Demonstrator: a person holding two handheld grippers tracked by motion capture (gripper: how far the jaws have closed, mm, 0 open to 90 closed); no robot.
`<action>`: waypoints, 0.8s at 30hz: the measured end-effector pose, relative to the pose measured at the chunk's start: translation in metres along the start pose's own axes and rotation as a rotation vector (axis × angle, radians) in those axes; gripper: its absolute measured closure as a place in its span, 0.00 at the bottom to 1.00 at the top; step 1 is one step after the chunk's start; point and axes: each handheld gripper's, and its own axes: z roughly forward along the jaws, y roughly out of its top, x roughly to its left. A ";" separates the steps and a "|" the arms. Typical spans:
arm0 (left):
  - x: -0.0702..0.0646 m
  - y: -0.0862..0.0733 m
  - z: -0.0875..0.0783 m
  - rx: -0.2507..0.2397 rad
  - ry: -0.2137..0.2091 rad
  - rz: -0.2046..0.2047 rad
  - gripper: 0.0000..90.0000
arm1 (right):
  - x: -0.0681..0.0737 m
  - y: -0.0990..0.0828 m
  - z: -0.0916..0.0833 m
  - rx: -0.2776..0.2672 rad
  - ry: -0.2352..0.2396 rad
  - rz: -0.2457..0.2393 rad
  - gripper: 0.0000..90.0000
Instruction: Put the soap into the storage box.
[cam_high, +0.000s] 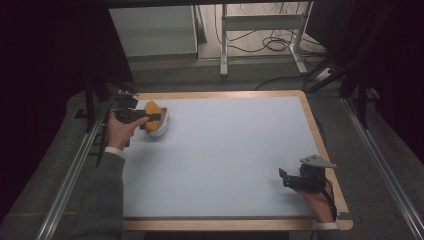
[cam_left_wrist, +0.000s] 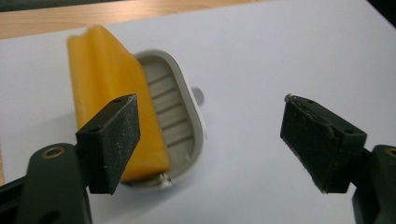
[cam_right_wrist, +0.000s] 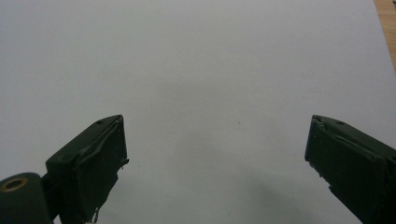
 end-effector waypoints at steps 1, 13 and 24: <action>-0.003 -0.003 -0.002 0.003 -0.002 0.017 0.23 | 0.000 0.000 0.000 0.000 0.000 0.000 0.06; -0.032 -0.056 -0.018 -0.046 -0.088 0.110 0.26 | 0.000 0.001 -0.001 -0.006 0.003 -0.001 0.06; -0.047 -0.111 -0.034 -0.093 -0.085 0.134 0.27 | 0.000 0.001 -0.001 -0.005 0.008 -0.004 0.06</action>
